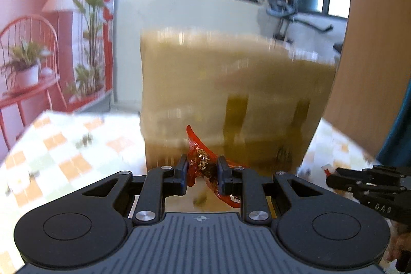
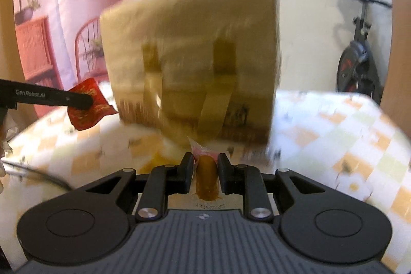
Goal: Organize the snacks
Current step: 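Lift both held snacks and carry them over the box, then open both tools to drop the snacks into the box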
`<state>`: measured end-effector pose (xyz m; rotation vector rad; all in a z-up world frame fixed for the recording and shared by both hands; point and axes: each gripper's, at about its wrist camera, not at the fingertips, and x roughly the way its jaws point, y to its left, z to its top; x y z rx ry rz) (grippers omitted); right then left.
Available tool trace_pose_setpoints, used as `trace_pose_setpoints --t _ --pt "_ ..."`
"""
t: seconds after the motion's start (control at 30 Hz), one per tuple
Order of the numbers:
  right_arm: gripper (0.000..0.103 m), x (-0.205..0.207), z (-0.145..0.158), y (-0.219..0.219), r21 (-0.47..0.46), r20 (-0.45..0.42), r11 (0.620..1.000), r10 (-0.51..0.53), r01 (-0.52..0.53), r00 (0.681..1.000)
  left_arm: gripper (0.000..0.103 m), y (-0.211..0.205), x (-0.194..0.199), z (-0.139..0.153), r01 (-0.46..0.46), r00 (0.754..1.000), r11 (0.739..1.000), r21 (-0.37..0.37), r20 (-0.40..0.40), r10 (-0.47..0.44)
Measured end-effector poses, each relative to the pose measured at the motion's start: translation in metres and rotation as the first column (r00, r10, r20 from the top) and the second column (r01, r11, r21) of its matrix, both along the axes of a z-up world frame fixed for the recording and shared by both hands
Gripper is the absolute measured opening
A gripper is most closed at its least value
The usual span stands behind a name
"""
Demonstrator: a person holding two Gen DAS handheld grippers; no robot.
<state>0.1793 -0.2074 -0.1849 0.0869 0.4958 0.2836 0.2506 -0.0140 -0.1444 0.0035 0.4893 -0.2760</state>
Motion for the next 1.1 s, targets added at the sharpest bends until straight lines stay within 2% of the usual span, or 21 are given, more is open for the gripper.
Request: trace_pose_setpoints --t 0.23,0.33,0.5,0.57,0.67,1.0,1.03,1.07,1.1 --pt "0.022 0.016 0.072 -0.009 0.027 0.197 1.000 0.007 -0.012 0.980 0.023 -0.008 0.018 0.062 0.027 0.988 0.999 -0.037 0.155 -0.021" --pt "0.022 0.027 0.100 -0.009 0.037 0.268 0.999 0.016 -0.027 0.963 0.023 -0.017 0.038 0.082 0.032 0.981 0.999 -0.035 0.194 -0.025" --pt "0.022 0.062 0.132 -0.005 0.034 0.326 0.998 0.031 -0.045 0.945 0.024 -0.027 0.076 0.104 0.032 0.978 0.999 -0.037 0.209 -0.023" --pt "0.022 0.080 0.138 -0.003 0.023 0.325 0.998 0.041 -0.051 0.945 0.024 -0.031 0.093 0.107 0.021 0.978 0.999 -0.031 0.209 -0.014" --pt "0.022 0.114 0.142 -0.003 0.057 0.283 0.996 0.044 -0.063 0.958 0.024 -0.038 0.109 0.109 -0.011 0.971 1.000 0.015 0.239 0.007" --pt "0.023 0.196 0.136 0.007 0.057 0.174 0.998 0.024 -0.034 0.984 0.026 -0.037 0.157 0.093 0.002 0.992 1.000 0.029 0.129 -0.005" --pt "0.025 0.200 0.135 0.008 0.056 0.166 0.998 0.023 -0.032 0.986 0.030 -0.036 0.160 0.092 0.002 0.993 1.000 0.030 0.120 -0.006" --pt "0.028 0.202 0.134 0.009 0.053 0.165 0.998 0.020 -0.029 0.986 0.043 -0.034 0.161 0.090 -0.002 0.994 1.000 0.027 0.112 -0.001" --pt "0.042 0.202 0.133 0.011 0.036 0.169 0.999 0.017 -0.023 0.985 0.057 -0.032 0.162 0.091 -0.008 0.994 1.000 0.020 0.113 0.005"
